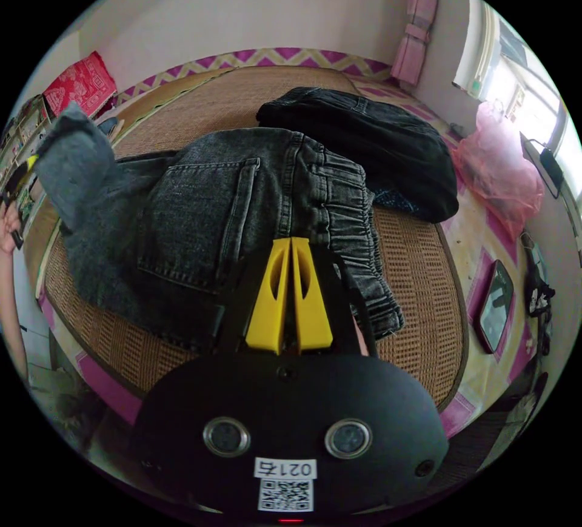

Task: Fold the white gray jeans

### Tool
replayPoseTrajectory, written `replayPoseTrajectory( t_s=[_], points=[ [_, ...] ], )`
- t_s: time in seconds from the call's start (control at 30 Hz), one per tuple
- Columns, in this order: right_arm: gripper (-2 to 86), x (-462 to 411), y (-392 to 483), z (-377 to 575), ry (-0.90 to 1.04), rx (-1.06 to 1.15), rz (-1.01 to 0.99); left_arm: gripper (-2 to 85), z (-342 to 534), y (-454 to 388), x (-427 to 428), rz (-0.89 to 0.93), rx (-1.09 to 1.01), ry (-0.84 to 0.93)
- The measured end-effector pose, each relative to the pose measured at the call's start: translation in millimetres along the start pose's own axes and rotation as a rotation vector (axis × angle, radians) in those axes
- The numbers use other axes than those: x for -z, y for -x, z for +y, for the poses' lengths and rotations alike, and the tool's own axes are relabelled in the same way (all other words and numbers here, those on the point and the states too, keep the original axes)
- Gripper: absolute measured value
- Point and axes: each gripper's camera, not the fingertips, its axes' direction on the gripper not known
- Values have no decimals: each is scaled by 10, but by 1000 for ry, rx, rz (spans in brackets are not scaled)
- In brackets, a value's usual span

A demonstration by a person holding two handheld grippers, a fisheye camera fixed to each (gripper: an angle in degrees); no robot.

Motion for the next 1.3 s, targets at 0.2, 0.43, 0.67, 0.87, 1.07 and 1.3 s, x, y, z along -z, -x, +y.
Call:
replayPoseTrajectory(
  t_s=[0.2, 0.43, 0.67, 0.87, 1.07, 1.3],
  points=[
    [-7, 89, 23, -10, 1, 5, 10, 17, 0, 1789, 935, -310, 268, -73],
    [-9, 231, -289, -37, 5, -85, -158, 16, 504, 2989, 715, -344, 427, 151],
    [16, 316, -649, -204, 139, -2, -414, 14, 522, 3207, 918, -343, 372, 210],
    [44, 387, -366, -494, 313, 257, -326, 14, 553, 3227, 1135, -409, 294, 263],
    [57, 550, -147, -579, 342, 375, -330, 25, 753, 3399, 1116, -390, 276, 269],
    [57, 1253, 389, -654, -22, 522, -281, 16, 409, 2976, 1397, -278, 22, 55]
  ],
)
